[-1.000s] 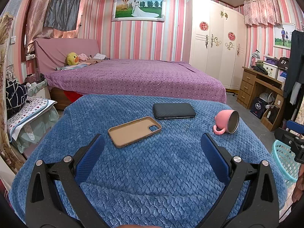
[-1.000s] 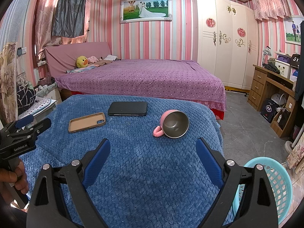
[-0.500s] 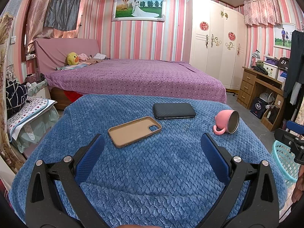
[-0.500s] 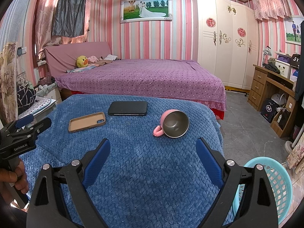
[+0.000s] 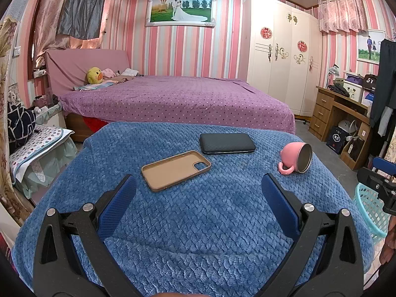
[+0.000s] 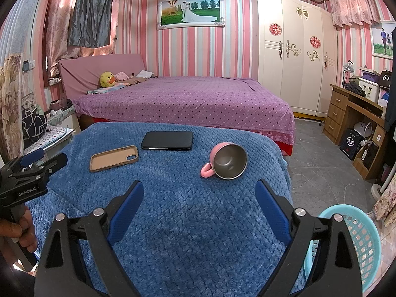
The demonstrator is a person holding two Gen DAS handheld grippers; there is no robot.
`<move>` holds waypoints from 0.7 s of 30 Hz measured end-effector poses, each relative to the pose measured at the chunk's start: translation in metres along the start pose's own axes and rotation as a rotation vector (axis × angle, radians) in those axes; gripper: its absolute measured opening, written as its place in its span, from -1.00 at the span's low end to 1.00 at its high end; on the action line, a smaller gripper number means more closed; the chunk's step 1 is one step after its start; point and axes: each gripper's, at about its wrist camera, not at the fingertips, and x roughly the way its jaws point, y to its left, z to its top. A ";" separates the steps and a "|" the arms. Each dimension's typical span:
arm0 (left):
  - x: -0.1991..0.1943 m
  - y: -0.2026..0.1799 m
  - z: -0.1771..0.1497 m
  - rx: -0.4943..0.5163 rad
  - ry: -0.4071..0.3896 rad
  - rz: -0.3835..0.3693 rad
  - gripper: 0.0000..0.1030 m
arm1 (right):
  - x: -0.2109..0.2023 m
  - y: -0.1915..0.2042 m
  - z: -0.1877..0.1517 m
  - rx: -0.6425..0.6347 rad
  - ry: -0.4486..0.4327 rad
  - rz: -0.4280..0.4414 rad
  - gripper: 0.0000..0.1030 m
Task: Collect trash
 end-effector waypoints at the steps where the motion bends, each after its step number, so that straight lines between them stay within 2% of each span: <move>1: 0.000 0.000 0.000 0.001 0.000 -0.001 0.90 | 0.000 0.000 0.000 0.000 -0.001 0.000 0.74; 21: -0.001 -0.003 0.000 0.001 0.000 0.003 0.90 | -0.001 -0.002 -0.001 0.003 0.002 0.000 0.74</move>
